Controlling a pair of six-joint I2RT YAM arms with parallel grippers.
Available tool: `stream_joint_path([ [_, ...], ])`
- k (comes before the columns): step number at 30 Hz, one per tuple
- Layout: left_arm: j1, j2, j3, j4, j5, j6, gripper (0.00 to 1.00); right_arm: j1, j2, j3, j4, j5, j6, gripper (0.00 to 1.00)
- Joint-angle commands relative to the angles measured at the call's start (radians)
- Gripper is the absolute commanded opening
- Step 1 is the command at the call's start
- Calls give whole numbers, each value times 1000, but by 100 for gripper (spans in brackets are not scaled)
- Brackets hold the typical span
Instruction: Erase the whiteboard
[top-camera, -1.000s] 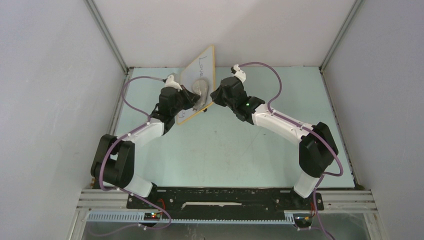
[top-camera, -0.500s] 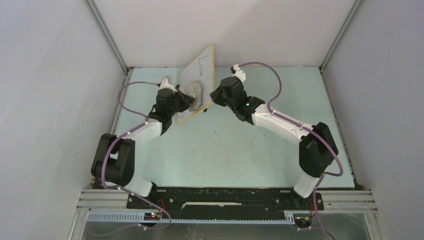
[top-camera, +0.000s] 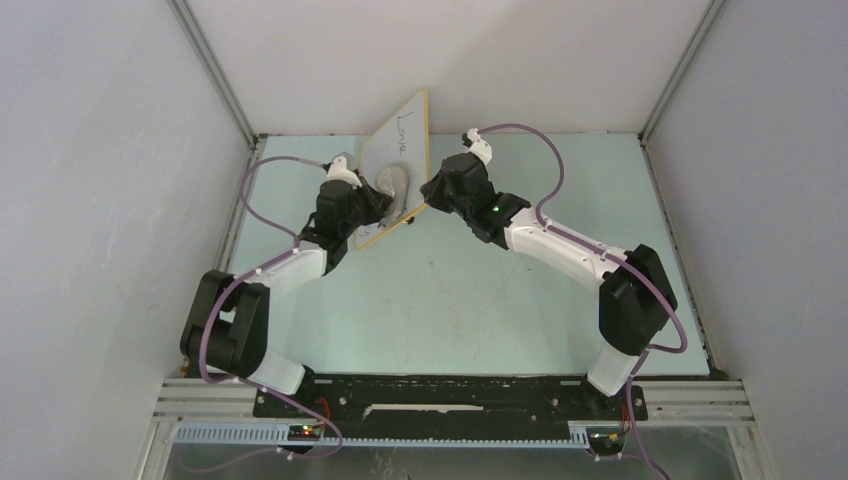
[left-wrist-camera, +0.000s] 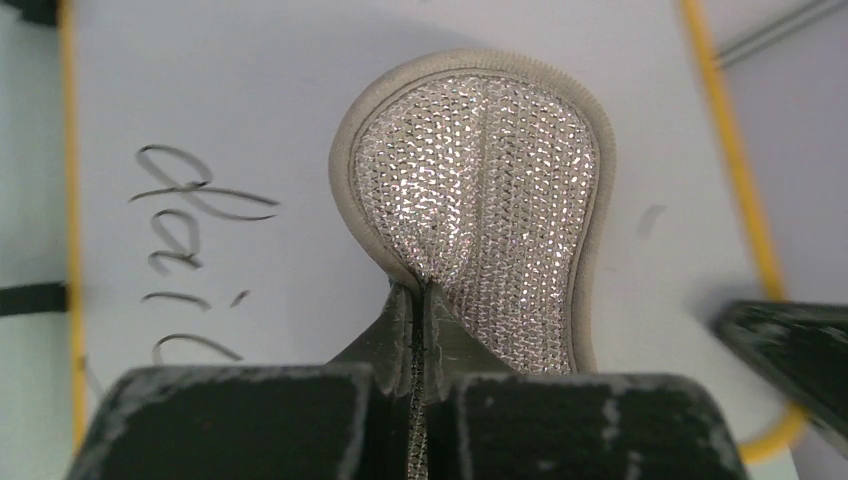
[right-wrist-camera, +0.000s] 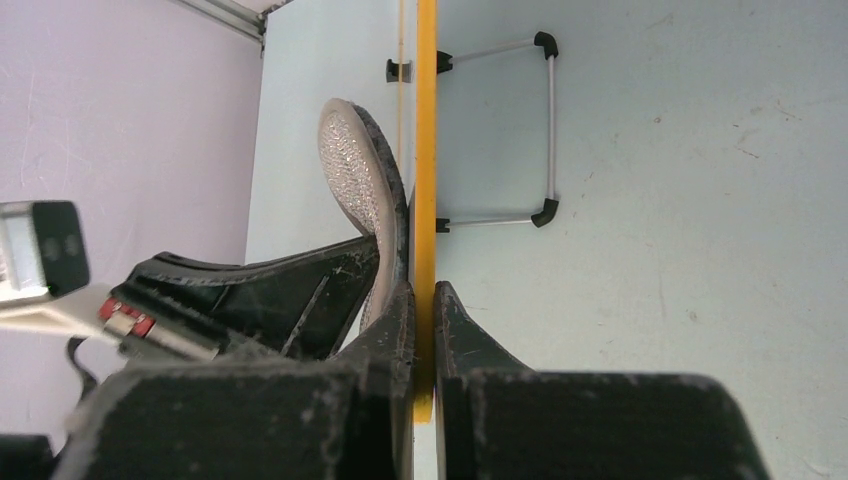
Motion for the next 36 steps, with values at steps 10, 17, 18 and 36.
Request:
stream_joint_path([
  [10,-89,-32,-2,47,161,43,0,19,-50,3,77,-43,15,0],
  [17,3,-28,-67,-25,32,-104,0,15,-57,-14,83,-39,21,0],
  [18,24,-23,-79,-22,34,-134,0,15,-58,-17,84,-38,22,0],
  [36,-76,-31,-98,225,247,-54,0,15,-61,-19,92,-39,29,0],
])
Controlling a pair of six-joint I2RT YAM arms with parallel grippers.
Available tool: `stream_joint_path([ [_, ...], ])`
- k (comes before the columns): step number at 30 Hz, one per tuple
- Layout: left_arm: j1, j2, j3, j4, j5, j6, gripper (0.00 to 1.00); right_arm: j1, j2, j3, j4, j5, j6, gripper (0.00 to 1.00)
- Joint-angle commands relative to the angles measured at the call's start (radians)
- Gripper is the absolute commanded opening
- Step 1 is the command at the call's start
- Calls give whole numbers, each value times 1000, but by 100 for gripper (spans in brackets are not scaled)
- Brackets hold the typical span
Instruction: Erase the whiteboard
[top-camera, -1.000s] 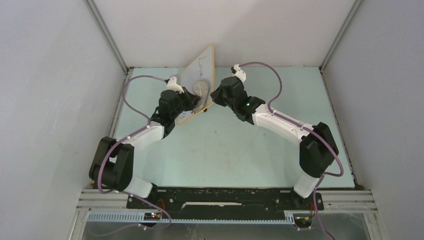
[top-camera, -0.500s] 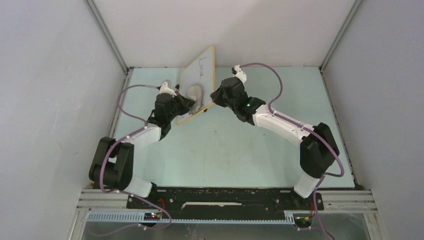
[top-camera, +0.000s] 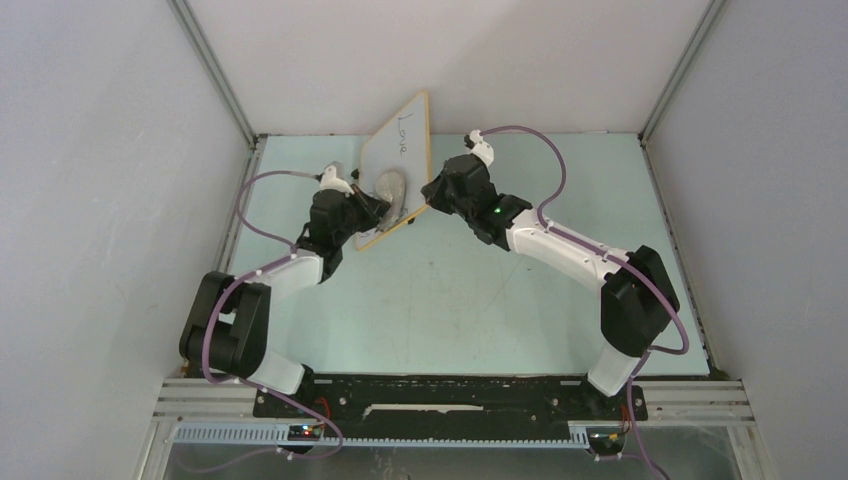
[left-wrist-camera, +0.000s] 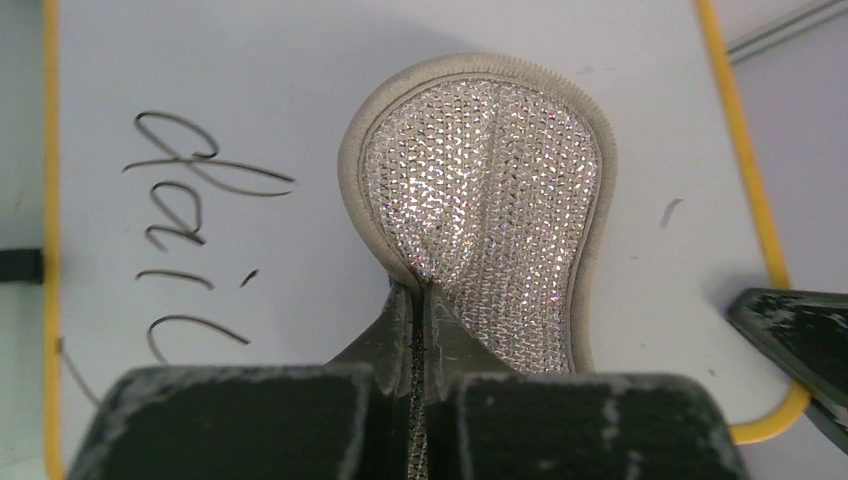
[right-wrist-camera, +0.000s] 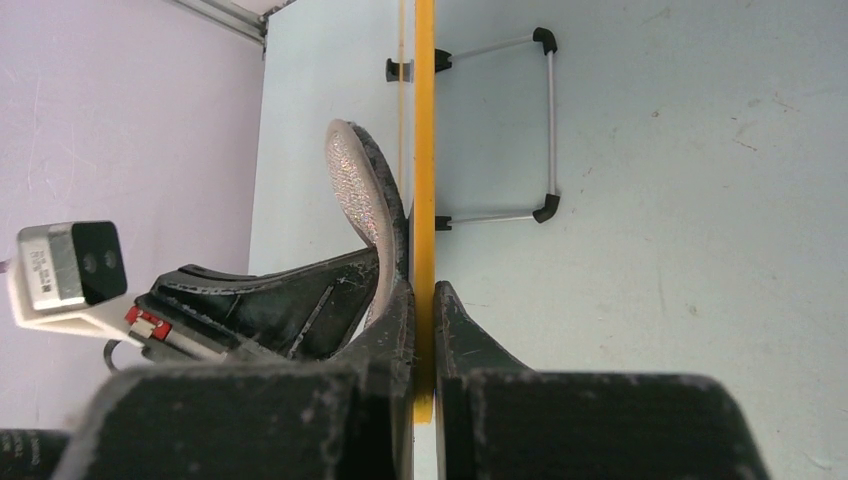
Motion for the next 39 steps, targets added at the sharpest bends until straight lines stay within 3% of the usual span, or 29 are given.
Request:
stream_joint_path([
  [1,-110,-18,-9,121,186,45,0,17,-49,2,83,-33,12,0],
  [10,-124,-25,-9,141,221,79,0,17,-61,-10,92,-31,18,0],
  [15,-107,6,35,-102,24,17,0,16,-55,-10,92,-38,25,0],
  [19,-34,5,-40,-77,-7,-119,0,14,-56,-11,91,-37,25,0],
  [26,-28,-49,-85,-118,-68,-131,0,11,-46,-10,131,-45,37,0],
  [36,-96,-83,-127,158,134,28,0,11,-33,-9,141,-64,54,0],
  [39,-118,-88,-103,155,187,96,0,11,-37,-9,137,-66,58,0],
])
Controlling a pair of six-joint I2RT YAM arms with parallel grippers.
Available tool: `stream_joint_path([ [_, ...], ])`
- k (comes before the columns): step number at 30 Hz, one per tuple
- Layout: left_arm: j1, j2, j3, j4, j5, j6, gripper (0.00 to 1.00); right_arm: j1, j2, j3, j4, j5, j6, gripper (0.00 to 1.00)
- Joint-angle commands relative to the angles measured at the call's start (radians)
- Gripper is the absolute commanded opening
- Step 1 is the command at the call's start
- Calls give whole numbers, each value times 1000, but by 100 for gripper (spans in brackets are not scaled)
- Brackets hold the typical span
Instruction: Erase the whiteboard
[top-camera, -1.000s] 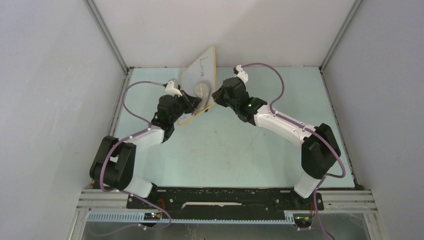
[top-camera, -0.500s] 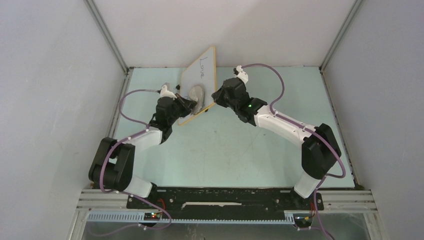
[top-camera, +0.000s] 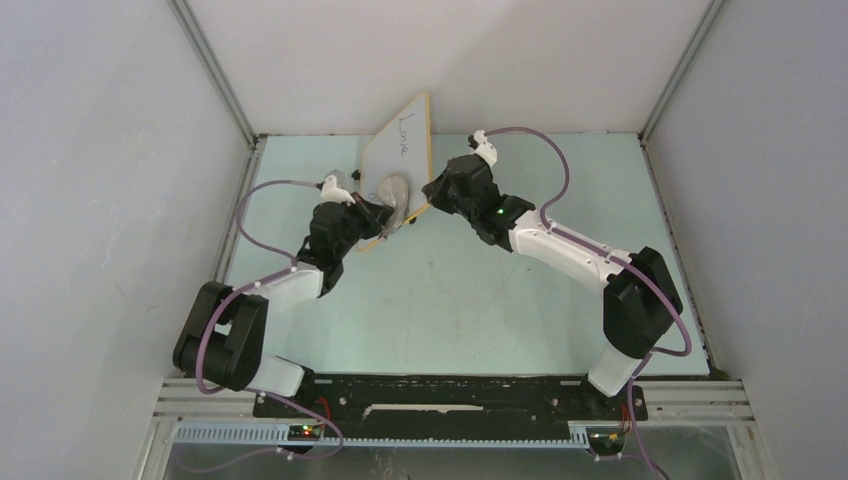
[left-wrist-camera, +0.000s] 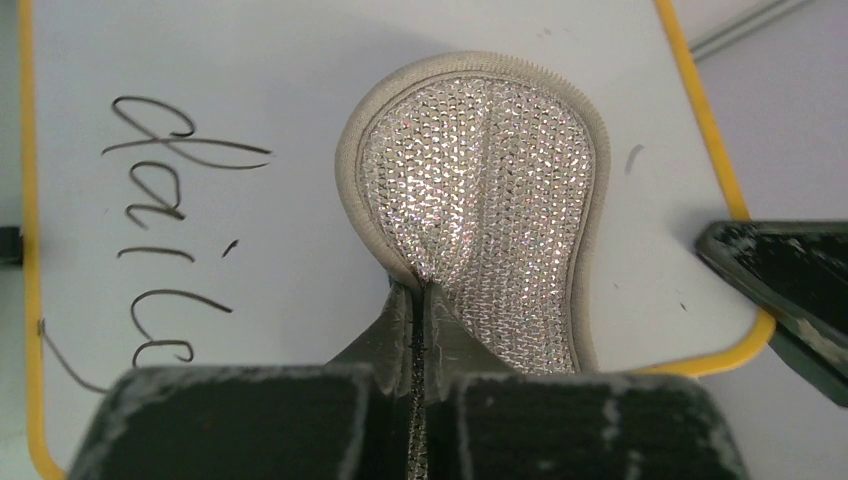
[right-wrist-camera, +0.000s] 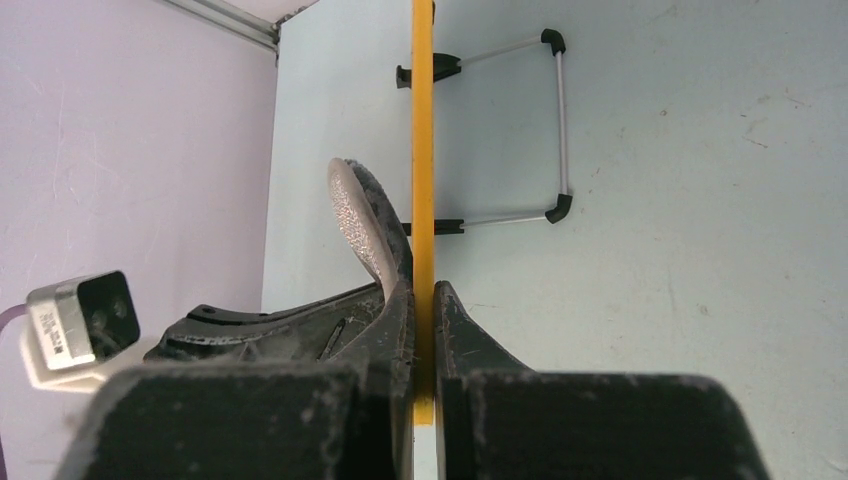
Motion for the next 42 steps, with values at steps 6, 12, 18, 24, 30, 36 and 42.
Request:
stream_joint_path([
  [6,-83,-7,46,42,288,179,0,20,-32,11,103,-54,30,0],
  [12,-81,10,64,58,364,218,0,18,-30,10,103,-59,43,0],
  [18,-75,-4,95,-186,17,132,0,20,-24,11,104,-62,48,0],
  [24,33,33,125,-477,-93,-74,0,14,-28,10,112,-74,44,0],
  [30,42,5,97,-420,-55,-45,0,4,-19,10,125,-88,50,0],
  [36,8,-6,114,-208,194,105,0,2,-12,10,128,-105,59,0],
  [42,-12,-38,186,-184,381,173,0,3,-15,7,130,-114,61,0],
])
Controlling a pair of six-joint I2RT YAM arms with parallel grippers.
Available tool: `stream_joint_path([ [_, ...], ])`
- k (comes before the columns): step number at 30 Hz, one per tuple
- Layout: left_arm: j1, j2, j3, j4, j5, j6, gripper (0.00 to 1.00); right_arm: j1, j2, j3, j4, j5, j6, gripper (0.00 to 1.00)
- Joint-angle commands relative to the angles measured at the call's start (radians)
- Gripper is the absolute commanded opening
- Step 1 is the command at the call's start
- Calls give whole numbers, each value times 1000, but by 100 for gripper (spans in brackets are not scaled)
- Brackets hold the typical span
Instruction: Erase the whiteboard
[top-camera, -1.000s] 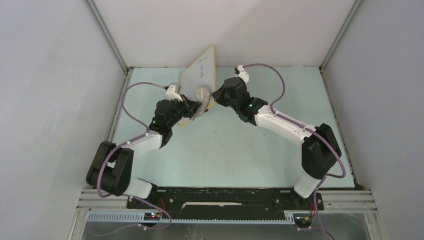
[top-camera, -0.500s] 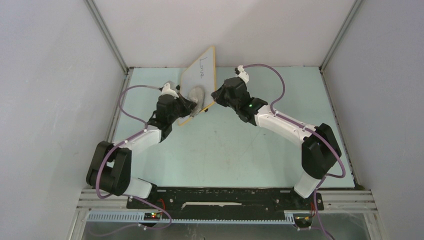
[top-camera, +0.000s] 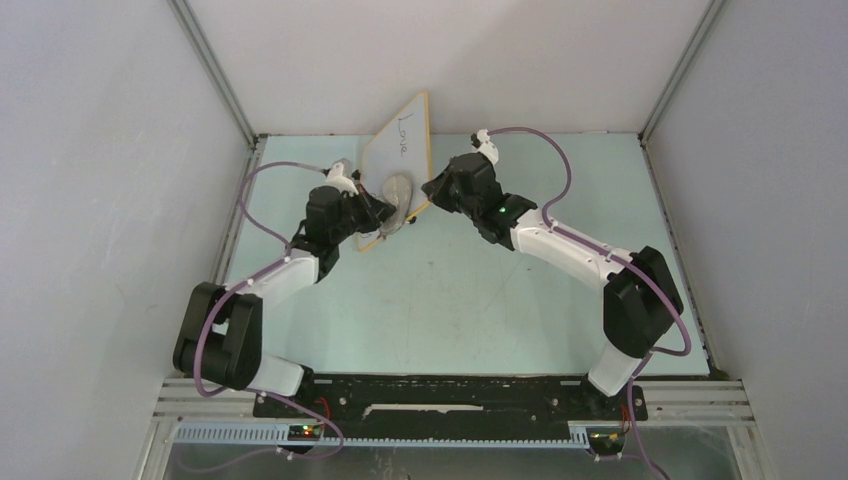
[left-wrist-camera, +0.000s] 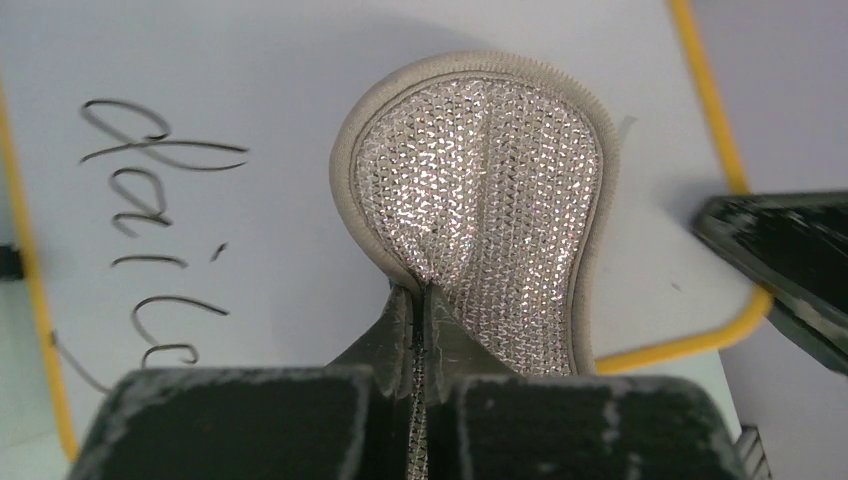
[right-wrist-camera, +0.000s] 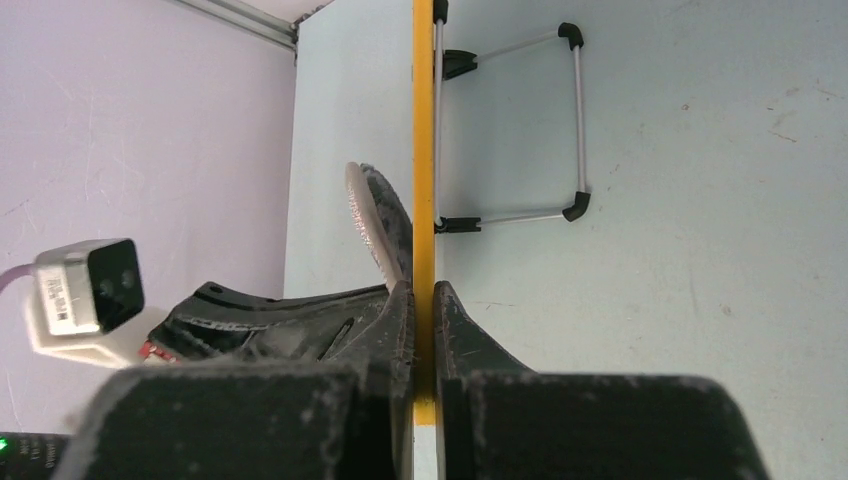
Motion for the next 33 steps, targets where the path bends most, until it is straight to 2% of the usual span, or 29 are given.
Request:
stream_joint_path([
  [1,-58,-46,73,17,272,113,0,20,-18,14,110,-74,24,0],
  [4,-58,-52,74,1,327,177,0,21,-18,13,103,-83,25,0],
  [11,-51,-2,62,92,412,219,0,22,7,13,103,-113,42,0],
  [15,-49,67,100,60,340,174,0,23,7,14,109,-112,42,0],
  [18,-34,84,87,7,182,136,0,22,-1,12,103,-102,33,0],
  [21,17,115,106,-100,19,38,0,20,-9,-5,123,-101,32,0],
  [23,64,154,126,-152,4,-9,0,16,-8,-7,130,-110,33,0],
  [27,151,205,109,-95,69,-93,0,14,-10,-7,133,-110,32,0],
  [33,229,298,196,-133,75,-88,0,19,6,-5,165,-120,43,0],
])
